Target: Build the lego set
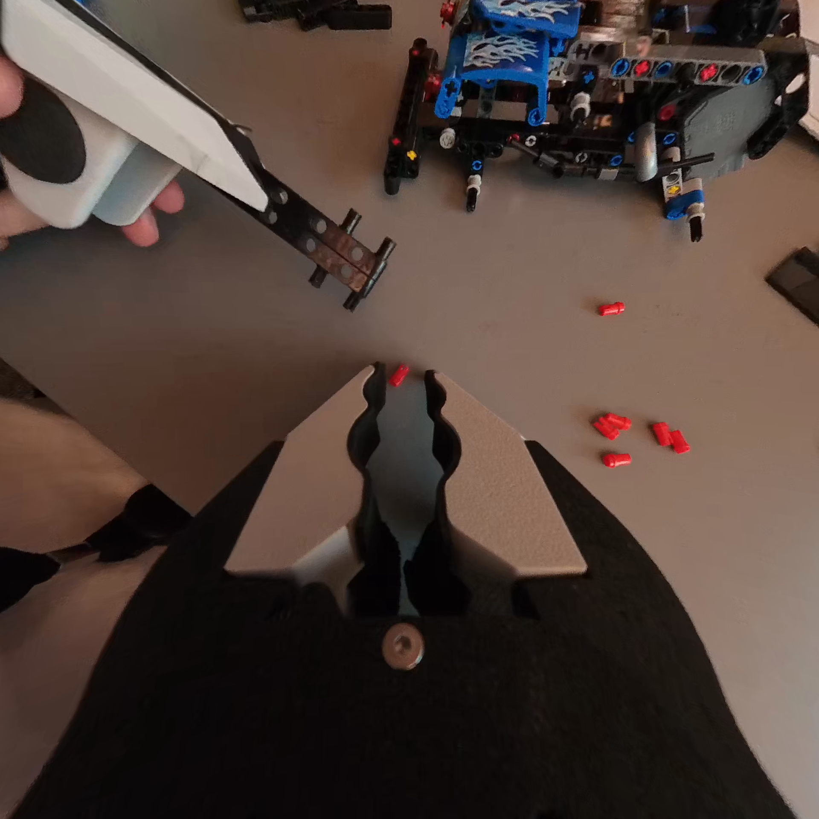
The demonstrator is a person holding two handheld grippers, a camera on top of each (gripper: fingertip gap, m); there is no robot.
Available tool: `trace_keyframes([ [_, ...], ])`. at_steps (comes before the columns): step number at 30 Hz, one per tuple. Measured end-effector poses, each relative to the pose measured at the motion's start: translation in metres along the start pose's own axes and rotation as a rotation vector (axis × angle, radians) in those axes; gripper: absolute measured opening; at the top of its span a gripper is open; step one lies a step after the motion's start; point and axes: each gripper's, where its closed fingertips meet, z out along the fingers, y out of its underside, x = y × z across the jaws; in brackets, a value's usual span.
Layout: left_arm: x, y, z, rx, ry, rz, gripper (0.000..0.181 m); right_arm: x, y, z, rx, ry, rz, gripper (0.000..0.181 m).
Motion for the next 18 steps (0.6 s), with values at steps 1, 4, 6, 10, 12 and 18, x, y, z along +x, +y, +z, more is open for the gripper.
trace_keyframes([
  [1, 0.002, 0.0, 0.0, 0.005, -0.004, 0.022, 0.006, 0.001, 0.0, 0.0, -0.001, 0.014, -0.006, 0.015],
  [4, 0.003, -0.001, 0.003, 0.012, -0.032, 0.093, 0.006, 0.002, 0.0, 0.0, 0.002, 0.051, -0.038, 0.007],
  [6, 0.003, -0.002, 0.004, 0.017, -0.057, 0.14, 0.006, 0.002, 0.001, 0.0, 0.004, 0.058, -0.051, 0.004],
  [10, 0.003, -0.004, 0.009, 0.0, -0.109, 0.267, 0.006, 0.003, 0.0, 0.0, 0.005, 0.027, -0.047, 0.004],
  [12, 0.002, -0.007, 0.011, -0.002, -0.139, 0.328, 0.006, 0.002, -0.006, -0.003, 0.044, 0.0, -0.073, 0.003],
  [18, 0.004, -0.016, 0.019, 0.032, -0.088, 0.259, 0.006, -0.002, -0.043, -0.019, 0.236, -0.092, -0.178, 0.003],
])
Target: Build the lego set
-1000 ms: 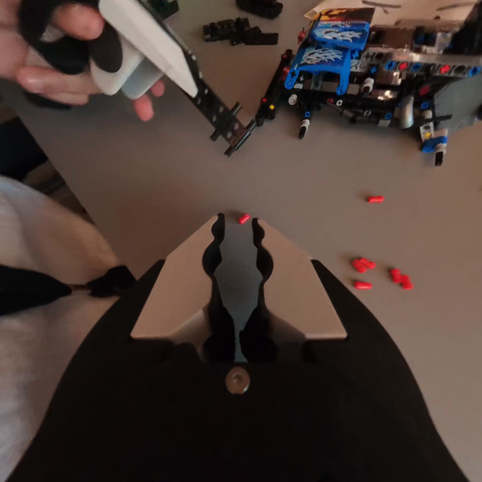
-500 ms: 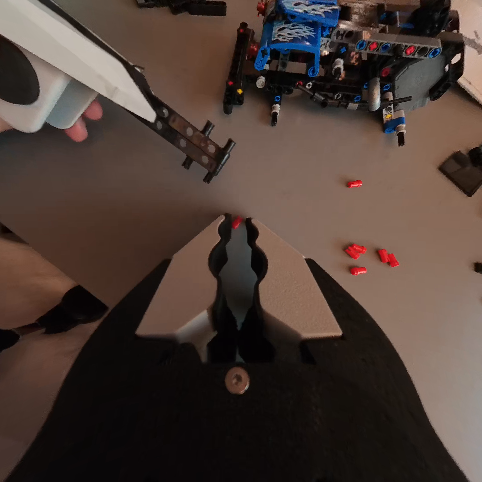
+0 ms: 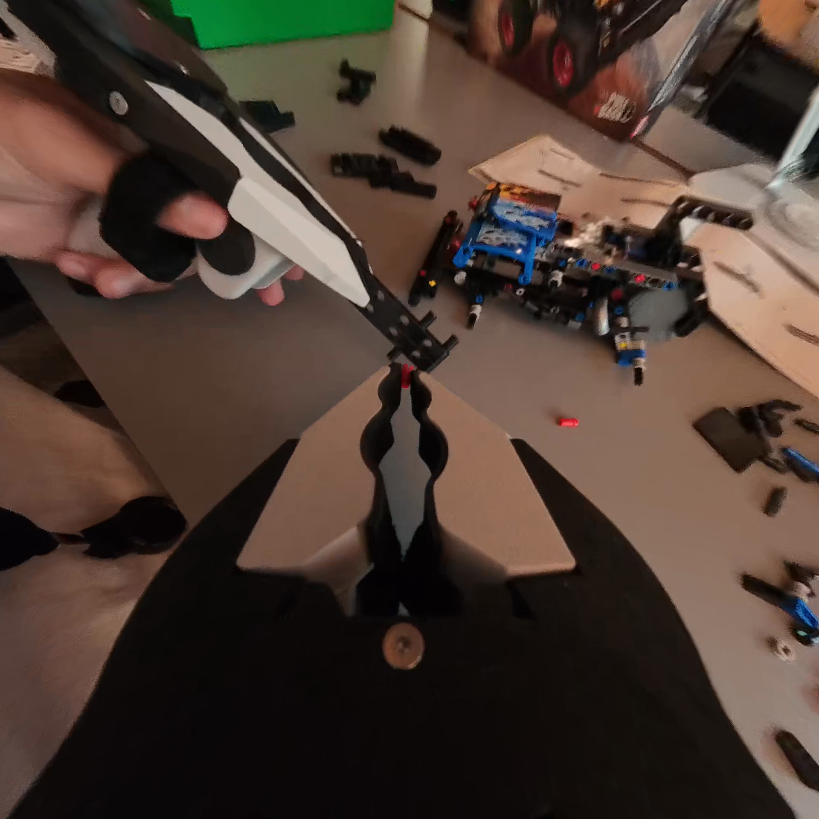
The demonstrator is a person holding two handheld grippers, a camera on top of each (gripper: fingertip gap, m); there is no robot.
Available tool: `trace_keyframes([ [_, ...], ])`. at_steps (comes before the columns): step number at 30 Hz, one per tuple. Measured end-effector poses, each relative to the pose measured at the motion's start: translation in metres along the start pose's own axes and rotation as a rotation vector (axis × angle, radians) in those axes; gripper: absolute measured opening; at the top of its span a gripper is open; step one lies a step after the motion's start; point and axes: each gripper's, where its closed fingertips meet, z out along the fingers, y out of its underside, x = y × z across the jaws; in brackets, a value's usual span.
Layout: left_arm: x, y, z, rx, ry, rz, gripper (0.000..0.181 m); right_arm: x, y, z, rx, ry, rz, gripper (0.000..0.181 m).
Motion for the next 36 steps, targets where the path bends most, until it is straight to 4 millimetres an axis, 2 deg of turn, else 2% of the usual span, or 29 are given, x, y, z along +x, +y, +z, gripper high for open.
trace_keyframes([
  [3, -0.003, -0.002, -0.001, -0.005, -0.031, 0.048, 0.006, 0.002, 0.03, 0.004, -0.175, -0.086, -0.043, 0.003],
  [5, -0.001, -0.004, -0.003, -0.003, -0.032, 0.083, 0.006, 0.004, 0.045, -0.003, -0.271, -0.119, -0.15, 0.003],
  [7, 0.008, -0.007, -0.006, -0.012, 0.008, 0.142, 0.006, 0.016, 0.053, -0.017, -0.376, -0.127, -0.238, 0.003],
  [8, 0.01, -0.01, -0.008, -0.009, 0.014, 0.19, 0.006, 0.023, 0.058, -0.026, -0.447, -0.152, -0.272, 0.003],
  [11, 0.01, -0.02, -0.016, 0.016, -0.02, 0.377, 0.006, 0.062, 0.073, -0.062, -0.704, -0.183, -0.346, 0.003],
  [13, 0.005, -0.025, -0.024, 0.043, -0.076, 0.462, 0.006, 0.091, 0.087, -0.088, -0.911, -0.192, -0.337, 0.003],
  [14, 0.002, -0.026, -0.028, 0.05, -0.101, 0.489, 0.006, 0.098, 0.094, -0.099, -1.005, -0.238, -0.311, 0.003],
  [18, -0.004, -0.029, -0.044, 0.116, -0.185, 0.594, 0.006, 0.121, 0.118, -0.121, -1.212, -0.382, -0.234, 0.003],
  [20, -0.007, -0.031, -0.049, 0.14, -0.223, 0.638, 0.006, 0.132, 0.129, -0.127, -1.297, -0.392, -0.256, 0.003],
  [24, -0.008, -0.032, -0.052, 0.166, -0.216, 0.63, 0.006, 0.136, 0.14, -0.139, -1.434, -0.404, -0.316, 0.003],
  [28, -0.008, -0.029, -0.052, 0.163, -0.203, 0.624, 0.006, 0.142, 0.151, -0.143, -1.535, -0.395, -0.383, 0.004],
  [36, -0.004, -0.028, -0.052, 0.16, -0.187, 0.624, 0.006, 0.146, 0.153, -0.141, -1.584, -0.388, -0.412, 0.004],
])
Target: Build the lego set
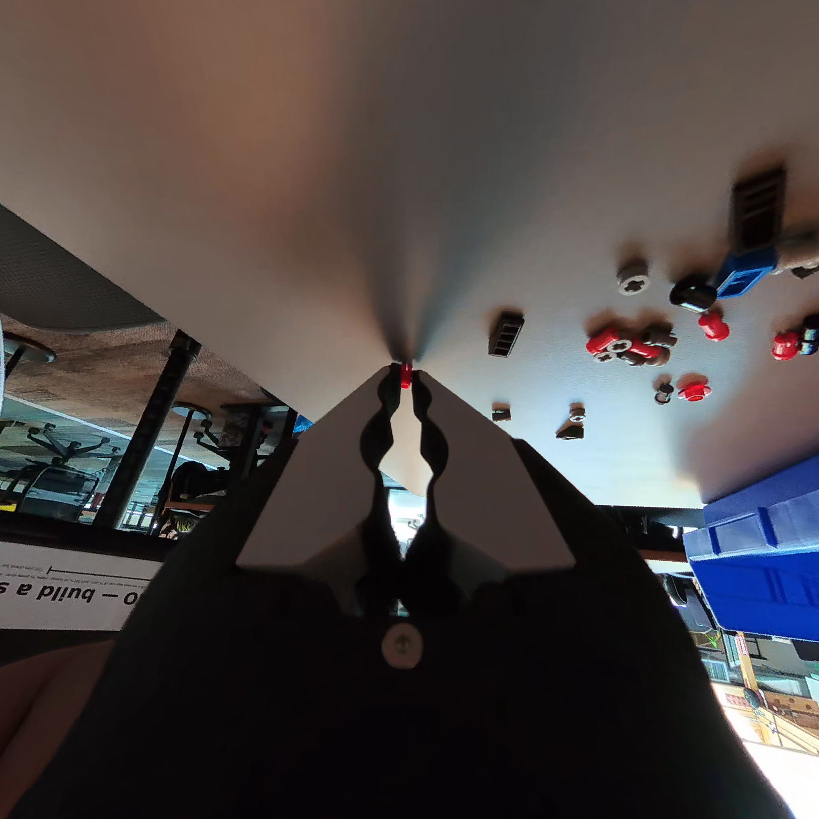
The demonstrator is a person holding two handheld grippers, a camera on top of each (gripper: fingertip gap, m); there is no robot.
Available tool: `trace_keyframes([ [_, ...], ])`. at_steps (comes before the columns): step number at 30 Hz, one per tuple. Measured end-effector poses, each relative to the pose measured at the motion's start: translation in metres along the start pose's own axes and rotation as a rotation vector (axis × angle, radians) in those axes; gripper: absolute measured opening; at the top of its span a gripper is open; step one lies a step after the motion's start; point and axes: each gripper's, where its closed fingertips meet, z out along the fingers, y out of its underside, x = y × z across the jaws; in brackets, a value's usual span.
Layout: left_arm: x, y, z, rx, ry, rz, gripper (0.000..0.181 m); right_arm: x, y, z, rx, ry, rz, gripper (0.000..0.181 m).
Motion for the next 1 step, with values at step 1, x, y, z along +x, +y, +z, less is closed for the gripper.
trace_keyframes([
  [1, 0.0001, -0.0001, 0.0001, 0.001, 0.001, -0.002, 0.006, 0.0, 0.0001, 0.0, -0.001, 0.0, -0.001, 0.004],
])
